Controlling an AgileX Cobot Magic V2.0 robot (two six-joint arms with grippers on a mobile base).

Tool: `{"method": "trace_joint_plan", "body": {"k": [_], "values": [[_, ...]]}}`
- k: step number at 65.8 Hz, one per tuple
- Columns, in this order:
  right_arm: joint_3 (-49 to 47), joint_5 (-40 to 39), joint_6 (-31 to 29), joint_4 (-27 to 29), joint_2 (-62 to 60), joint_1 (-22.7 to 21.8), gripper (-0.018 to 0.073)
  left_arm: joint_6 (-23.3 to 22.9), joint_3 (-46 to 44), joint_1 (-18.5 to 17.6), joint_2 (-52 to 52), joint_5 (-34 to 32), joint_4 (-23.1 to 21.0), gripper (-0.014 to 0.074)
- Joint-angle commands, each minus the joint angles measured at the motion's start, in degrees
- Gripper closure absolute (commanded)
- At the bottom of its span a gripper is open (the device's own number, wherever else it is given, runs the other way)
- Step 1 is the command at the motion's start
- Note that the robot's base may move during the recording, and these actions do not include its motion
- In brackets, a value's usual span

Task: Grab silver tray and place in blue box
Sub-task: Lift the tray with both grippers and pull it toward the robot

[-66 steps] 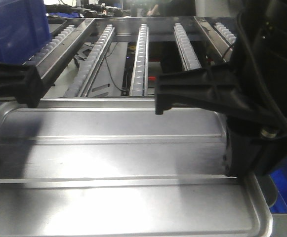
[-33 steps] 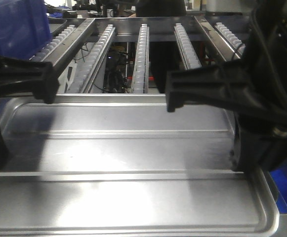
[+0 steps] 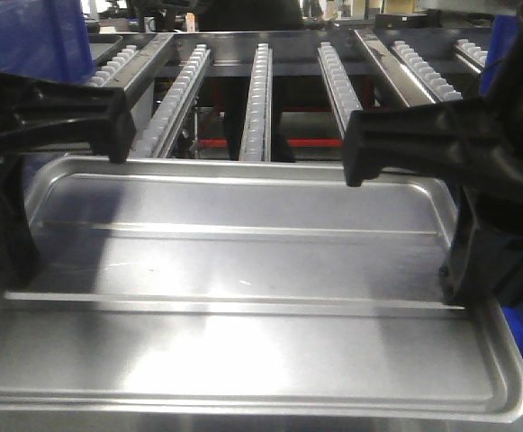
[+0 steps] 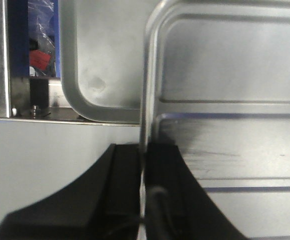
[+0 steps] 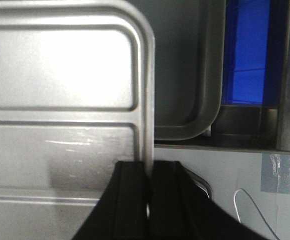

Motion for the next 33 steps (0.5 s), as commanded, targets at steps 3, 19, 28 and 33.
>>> {"method": "trace_joint_plan", "body": {"k": [3, 19, 28, 33], "values": [[-1.5, -3.7, -2.4, 0.4, -1.6, -1.6, 0.0491, 0.2, -1.9, -1.6, -0.4, -2.6, 0.9, 0.0611], [-1.5, -3.6, -2.9, 0.6, -1.6, -2.1, 0.0491, 0.1, -2.0, -2.2, 0.0, -2.6, 0.9, 0.0611], [-1.6, -3.1, -2.9, 0.6, -1.6, -2.1, 0.0491, 0.0, -2.0, -2.1, 0.0, -2.6, 0.7, 0.0611], [-1.6, -3.1, -2.9, 0.6, -1.6, -2.1, 0.0491, -1.6, -2.0, -2.1, 0.0, -2.6, 0.4, 0.0611]]}}
